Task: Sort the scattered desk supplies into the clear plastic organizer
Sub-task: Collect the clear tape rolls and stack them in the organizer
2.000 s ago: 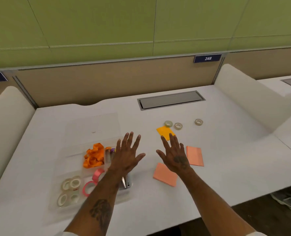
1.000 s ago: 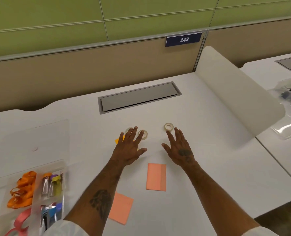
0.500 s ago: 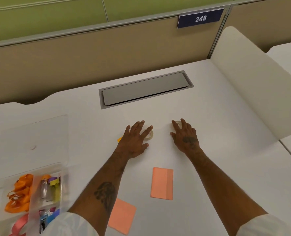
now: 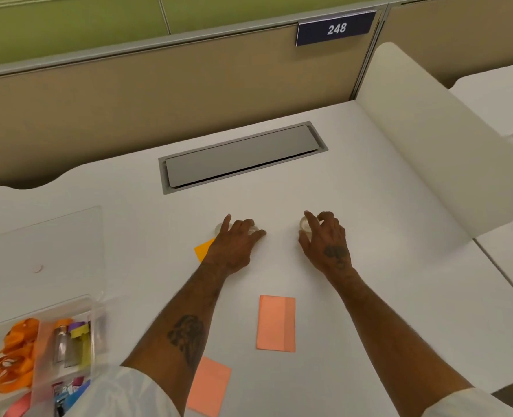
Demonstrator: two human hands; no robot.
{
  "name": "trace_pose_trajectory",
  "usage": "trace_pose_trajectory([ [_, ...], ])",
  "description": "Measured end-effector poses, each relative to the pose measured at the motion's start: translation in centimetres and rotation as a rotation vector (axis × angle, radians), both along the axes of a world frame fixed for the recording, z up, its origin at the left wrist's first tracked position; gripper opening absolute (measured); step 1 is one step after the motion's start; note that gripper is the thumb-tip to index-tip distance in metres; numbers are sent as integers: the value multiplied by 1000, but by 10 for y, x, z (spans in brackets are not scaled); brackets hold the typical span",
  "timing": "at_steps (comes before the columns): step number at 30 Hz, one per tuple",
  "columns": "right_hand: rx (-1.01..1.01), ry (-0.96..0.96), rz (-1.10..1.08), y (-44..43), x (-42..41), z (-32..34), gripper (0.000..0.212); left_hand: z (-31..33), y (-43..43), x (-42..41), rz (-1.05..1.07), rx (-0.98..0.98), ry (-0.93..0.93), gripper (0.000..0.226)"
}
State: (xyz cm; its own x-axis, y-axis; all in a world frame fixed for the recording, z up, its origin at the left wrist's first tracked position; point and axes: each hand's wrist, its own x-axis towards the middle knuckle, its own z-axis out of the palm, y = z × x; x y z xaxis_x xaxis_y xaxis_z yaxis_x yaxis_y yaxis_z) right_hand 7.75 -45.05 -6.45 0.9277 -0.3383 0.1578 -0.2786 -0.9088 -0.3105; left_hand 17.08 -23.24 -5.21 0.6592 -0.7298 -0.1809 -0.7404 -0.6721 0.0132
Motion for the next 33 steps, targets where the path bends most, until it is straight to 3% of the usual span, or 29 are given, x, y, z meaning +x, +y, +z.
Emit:
trace_pose_trajectory([
  [12, -70, -118, 138, 60, -29, 39, 45, 59, 53, -46, 187, -307, 52, 49],
  [22, -10, -94, 293, 161, -51, 69, 45, 90, 161, -94, 294, -366, 3, 46],
  [33, -7, -152, 378, 334, -81, 79, 45, 102, 339, -143, 363, -375, -36, 47],
])
